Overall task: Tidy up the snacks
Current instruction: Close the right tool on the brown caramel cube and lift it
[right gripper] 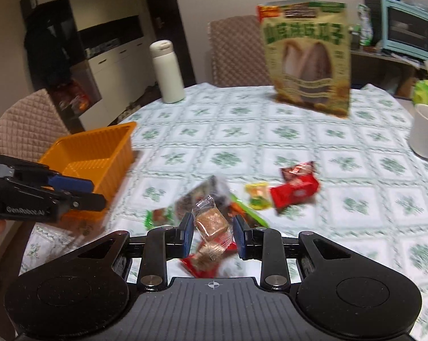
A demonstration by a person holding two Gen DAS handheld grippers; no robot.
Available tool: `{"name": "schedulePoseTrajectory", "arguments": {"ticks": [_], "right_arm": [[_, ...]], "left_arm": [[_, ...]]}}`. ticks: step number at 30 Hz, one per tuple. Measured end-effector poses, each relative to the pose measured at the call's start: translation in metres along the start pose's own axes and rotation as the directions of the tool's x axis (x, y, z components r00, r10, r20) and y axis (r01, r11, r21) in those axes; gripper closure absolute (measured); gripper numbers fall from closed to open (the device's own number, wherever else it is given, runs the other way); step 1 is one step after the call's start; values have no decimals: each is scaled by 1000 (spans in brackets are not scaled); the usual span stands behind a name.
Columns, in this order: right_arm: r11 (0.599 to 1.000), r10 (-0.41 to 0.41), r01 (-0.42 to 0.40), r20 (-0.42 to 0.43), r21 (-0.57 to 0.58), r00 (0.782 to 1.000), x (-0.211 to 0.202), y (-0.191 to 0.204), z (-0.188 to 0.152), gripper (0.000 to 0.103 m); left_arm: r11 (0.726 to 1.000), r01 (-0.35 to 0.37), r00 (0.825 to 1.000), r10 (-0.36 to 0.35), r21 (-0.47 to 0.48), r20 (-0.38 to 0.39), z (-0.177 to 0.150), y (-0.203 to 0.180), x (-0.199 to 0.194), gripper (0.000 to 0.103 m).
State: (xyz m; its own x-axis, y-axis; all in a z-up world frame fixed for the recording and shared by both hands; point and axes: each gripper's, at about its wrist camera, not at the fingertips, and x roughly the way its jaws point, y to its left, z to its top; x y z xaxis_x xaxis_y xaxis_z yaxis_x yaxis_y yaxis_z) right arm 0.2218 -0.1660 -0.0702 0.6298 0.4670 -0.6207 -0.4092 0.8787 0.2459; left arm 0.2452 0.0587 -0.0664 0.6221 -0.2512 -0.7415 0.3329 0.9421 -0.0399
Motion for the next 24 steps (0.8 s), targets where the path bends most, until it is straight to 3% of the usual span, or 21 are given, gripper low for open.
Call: {"name": "schedulePoseTrajectory", "arguments": {"ticks": [6, 13, 24], "right_arm": [[998, -50, 49, 18, 45, 999, -18, -23, -8, 73], [992, -97, 94, 31, 87, 995, -36, -41, -16, 73], [984, -138, 132, 40, 124, 990, -51, -59, -23, 73]], "left_arm": [[997, 48, 998, -46, 66, -32, 6, -29, 27, 68], [993, 105, 990, -99, 50, -98, 10, -56, 58, 68], [997, 66, 986, -58, 47, -154, 7, -79, 90, 69]]}}
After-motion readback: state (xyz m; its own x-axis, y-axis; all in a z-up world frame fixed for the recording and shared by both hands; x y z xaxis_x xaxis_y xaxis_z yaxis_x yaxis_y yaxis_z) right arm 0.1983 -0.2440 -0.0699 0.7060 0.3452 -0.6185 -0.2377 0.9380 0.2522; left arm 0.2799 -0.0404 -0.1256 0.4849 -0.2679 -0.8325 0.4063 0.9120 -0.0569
